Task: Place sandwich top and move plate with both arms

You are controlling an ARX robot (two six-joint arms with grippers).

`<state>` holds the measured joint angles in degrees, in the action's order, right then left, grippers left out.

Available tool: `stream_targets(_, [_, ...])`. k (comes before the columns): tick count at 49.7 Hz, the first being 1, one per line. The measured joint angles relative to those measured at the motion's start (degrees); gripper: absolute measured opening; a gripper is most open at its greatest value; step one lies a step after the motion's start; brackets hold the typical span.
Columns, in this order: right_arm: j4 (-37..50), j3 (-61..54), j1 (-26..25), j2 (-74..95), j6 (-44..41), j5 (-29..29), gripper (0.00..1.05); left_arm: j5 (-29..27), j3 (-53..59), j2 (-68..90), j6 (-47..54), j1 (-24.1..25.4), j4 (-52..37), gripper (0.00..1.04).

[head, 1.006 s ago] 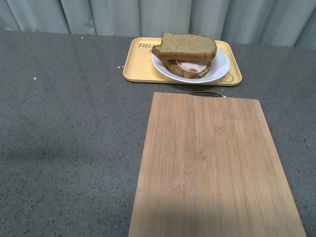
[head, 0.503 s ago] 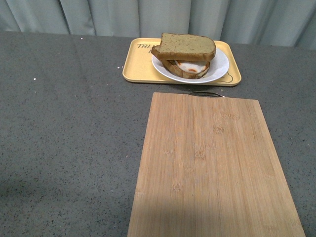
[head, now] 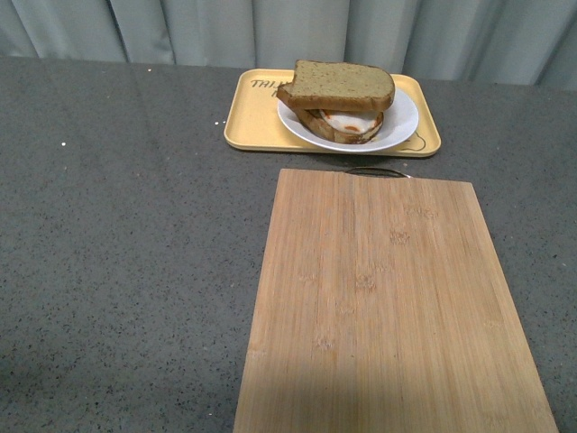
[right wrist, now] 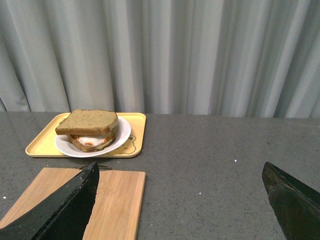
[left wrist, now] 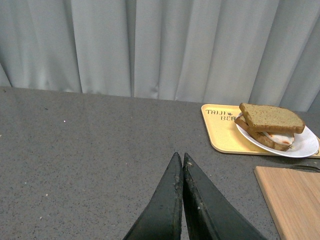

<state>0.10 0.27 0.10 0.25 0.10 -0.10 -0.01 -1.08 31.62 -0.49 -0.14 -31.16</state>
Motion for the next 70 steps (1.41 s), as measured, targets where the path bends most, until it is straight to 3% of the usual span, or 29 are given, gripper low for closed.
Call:
stream_targets(14, [0.00, 0.00, 0.00, 0.00, 0.00, 0.00, 0.95, 0.00, 0.02, -10.45, 0.00, 0.00, 9.88, 0.04])
stream_targets(44, [-0.02, 0.00, 0.00, 0.00, 0.00, -0.02, 0.95, 0.00, 0.02, -21.77, 0.02, 0.00, 21.11, 0.04])
stream_targets(48, [0.00, 0.00, 0.00, 0.00, 0.00, 0.00, 0.95, 0.02, 0.00, -29.20, 0.02, 0.00, 30.32, 0.04])
stream_targets(60, [0.00, 0.00, 0.00, 0.00, 0.00, 0.00, 0.95, 0.02, 0.00, -31.28, 0.00, 0.00, 31.02, 0.04])
stream_targets(70, [0.00, 0.00, 0.00, 0.00, 0.00, 0.00, 0.95, 0.02, 0.00, -31.34, 0.02, 0.00, 31.04, 0.39])
